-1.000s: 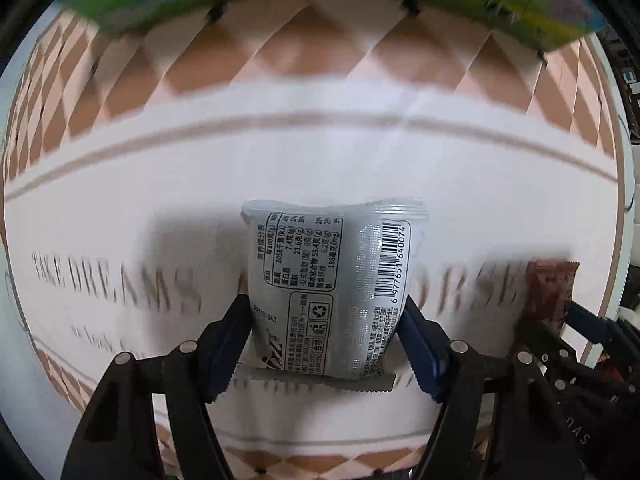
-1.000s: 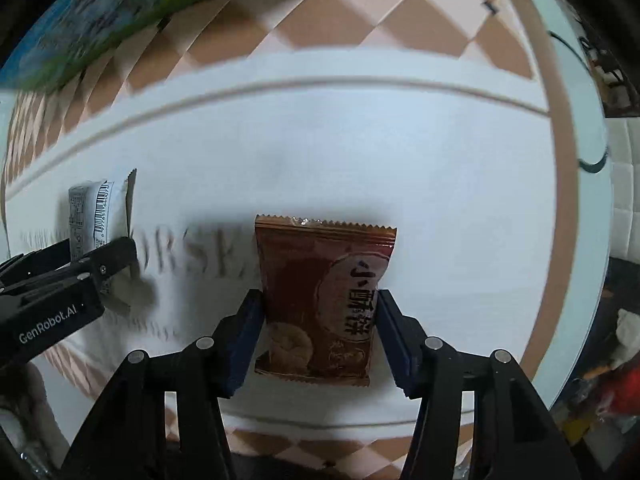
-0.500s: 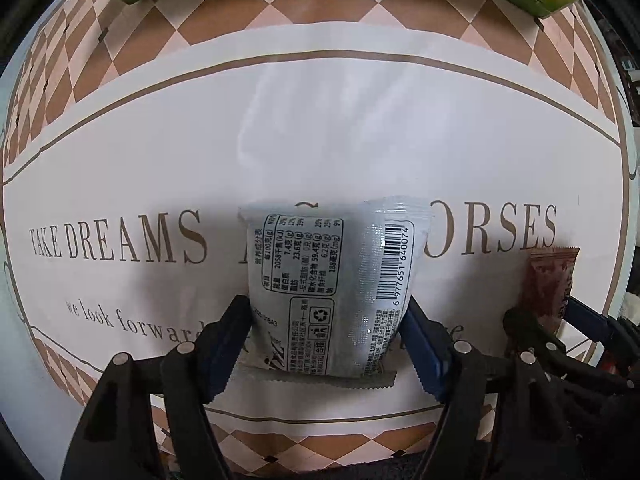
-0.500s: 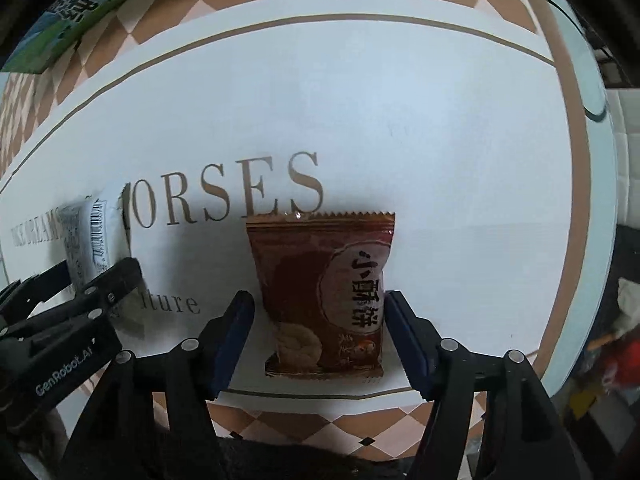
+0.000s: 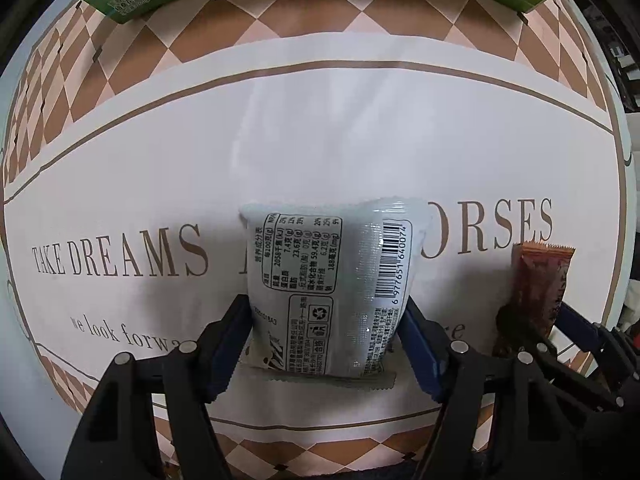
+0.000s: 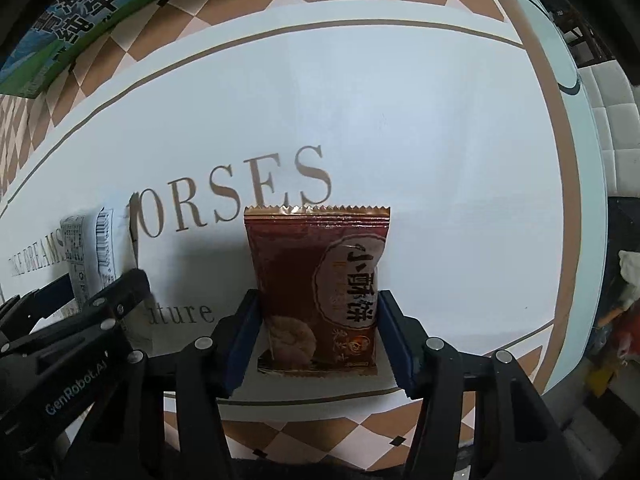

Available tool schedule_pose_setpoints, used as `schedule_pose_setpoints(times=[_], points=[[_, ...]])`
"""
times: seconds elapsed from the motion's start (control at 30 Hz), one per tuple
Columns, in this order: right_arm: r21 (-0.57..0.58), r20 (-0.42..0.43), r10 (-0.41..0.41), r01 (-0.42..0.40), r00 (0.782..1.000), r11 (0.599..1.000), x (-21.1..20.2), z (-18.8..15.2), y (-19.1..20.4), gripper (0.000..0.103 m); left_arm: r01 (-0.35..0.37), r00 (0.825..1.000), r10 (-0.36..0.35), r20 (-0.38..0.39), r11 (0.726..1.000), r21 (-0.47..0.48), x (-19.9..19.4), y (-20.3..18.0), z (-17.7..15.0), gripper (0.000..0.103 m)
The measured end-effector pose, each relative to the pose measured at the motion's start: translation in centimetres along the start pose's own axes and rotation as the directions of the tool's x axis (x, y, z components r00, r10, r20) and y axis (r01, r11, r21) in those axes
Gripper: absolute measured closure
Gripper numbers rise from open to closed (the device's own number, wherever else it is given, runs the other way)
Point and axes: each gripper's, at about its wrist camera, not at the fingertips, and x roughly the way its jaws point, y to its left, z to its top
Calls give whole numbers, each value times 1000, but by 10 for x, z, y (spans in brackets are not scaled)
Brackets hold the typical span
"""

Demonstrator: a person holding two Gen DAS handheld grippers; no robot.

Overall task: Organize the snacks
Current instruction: 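Carry the white packet with the left tool while the right tool carries the brown packet over the box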

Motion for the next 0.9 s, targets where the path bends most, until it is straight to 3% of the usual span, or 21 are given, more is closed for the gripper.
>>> schedule_pose_setpoints(times=[0.13,0.23,0.33,0.47,0.63,0.73,0.83,0.9], points=[[-2,-1,53,-53,999,999,0,-13,-2,43,23,1000,-23,16,999,-24,-18,3,3,34],[-17,29,97,-96,995,995,-23,-16,-2,43,50,997,-48,53,998,-34,-41,5,2,34],[-39,70,146,-144,987,989,-54,-13,-3,43,79,991,-75,112,996,-32,-76,11,5,34],[-71,139,217,-209,966,975,-112,1,-8,43,136,968,-126,215,990,-32,-134,15,17,34],[-122,213,300,-280,930,952,-187,46,-15,43,203,926,-187,328,979,-14,-210,19,58,34],[-169,264,328,-292,907,941,-215,74,4,43,223,906,-205,370,975,-5,-240,30,93,34],[-197,297,341,-293,892,936,-232,111,32,43,214,901,-194,388,977,-7,-256,39,132,34],[-219,324,331,-270,886,938,-247,141,43,43,194,908,-175,380,981,-12,-261,45,167,34]])
